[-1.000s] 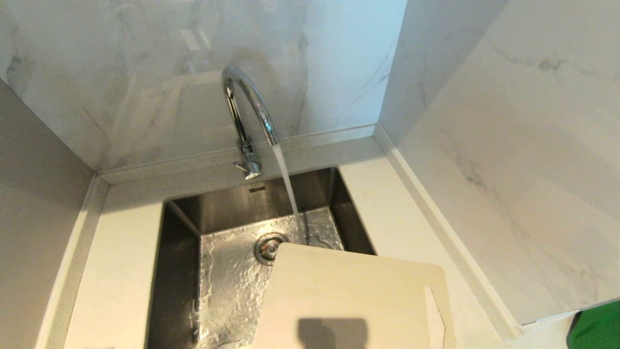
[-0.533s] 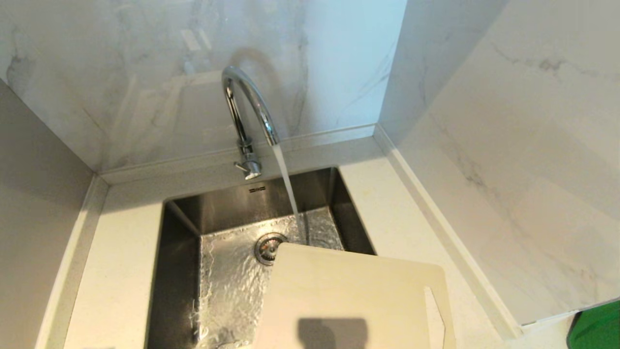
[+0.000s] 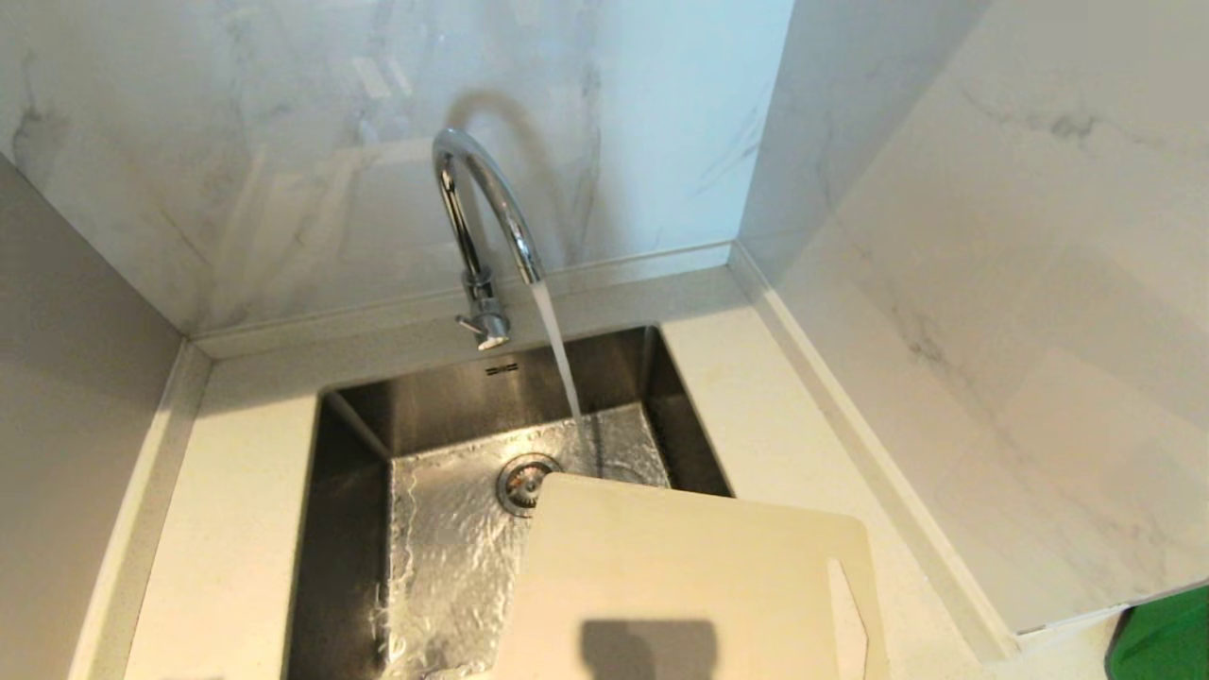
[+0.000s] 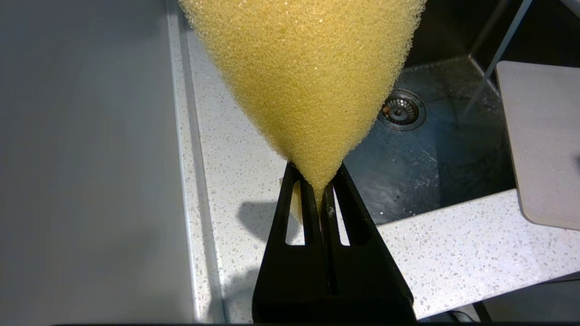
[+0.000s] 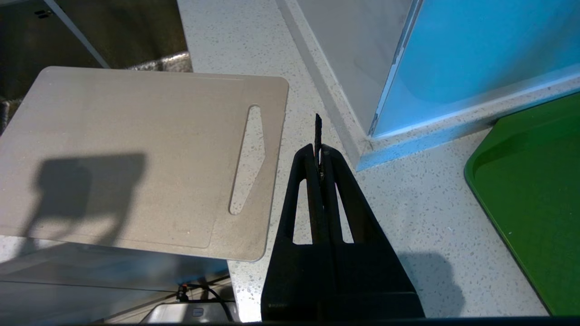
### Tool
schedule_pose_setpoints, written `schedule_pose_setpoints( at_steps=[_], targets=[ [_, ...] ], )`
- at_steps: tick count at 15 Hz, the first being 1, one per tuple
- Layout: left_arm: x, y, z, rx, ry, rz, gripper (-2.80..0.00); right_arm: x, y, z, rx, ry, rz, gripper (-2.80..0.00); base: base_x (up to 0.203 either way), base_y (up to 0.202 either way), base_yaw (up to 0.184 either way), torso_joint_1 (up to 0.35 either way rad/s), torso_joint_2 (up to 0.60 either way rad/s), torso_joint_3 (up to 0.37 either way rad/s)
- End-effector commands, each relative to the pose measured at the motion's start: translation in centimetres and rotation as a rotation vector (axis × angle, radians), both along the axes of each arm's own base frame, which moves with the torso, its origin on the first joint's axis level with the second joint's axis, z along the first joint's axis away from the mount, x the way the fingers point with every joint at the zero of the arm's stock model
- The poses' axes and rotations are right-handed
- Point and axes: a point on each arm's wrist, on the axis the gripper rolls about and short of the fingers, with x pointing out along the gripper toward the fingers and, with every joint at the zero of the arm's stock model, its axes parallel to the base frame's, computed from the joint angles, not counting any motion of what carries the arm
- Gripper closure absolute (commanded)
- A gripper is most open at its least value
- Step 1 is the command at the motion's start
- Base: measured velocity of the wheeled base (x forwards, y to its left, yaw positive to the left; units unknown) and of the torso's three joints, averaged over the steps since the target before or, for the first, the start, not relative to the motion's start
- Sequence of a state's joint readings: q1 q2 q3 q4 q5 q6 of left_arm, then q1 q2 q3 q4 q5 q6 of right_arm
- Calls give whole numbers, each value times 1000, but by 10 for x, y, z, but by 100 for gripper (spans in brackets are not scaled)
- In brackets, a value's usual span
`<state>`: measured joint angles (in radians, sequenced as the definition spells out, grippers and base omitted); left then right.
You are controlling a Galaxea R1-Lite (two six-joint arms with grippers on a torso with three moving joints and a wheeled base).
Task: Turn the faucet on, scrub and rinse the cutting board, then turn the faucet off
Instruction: Put down the cleaning cloth
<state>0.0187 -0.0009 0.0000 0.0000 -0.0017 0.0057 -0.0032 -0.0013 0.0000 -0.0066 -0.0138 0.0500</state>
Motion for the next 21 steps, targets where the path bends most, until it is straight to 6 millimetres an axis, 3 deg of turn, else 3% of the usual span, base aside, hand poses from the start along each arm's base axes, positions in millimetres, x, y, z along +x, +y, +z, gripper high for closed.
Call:
schedule_pose_setpoints(
  at_steps=[1,7,10,13,16,21],
  targets=[
    [0,0,0,0,-3,1,0,0,0,0,1,0,0,0,0,0,0,0,0,0],
    [0,0,0,-4,-4,3,0,0,0,0,1,0,0,0,0,0,0,0,0,0],
    [-2,0,3,34,78,13,0,0,0,0,1,0,0,0,0,0,0,0,0,0],
    [4,0,27,74,196,1,0,0,0,0,1,0,0,0,0,0,0,0,0,0],
    [21,-1,60,103,287,-56,0,0,0,0,1,0,0,0,0,0,0,0,0,0],
    [77,-1,102,222,412,-170,0,0,0,0,1,0,0,0,0,0,0,0,0,0]
  ],
)
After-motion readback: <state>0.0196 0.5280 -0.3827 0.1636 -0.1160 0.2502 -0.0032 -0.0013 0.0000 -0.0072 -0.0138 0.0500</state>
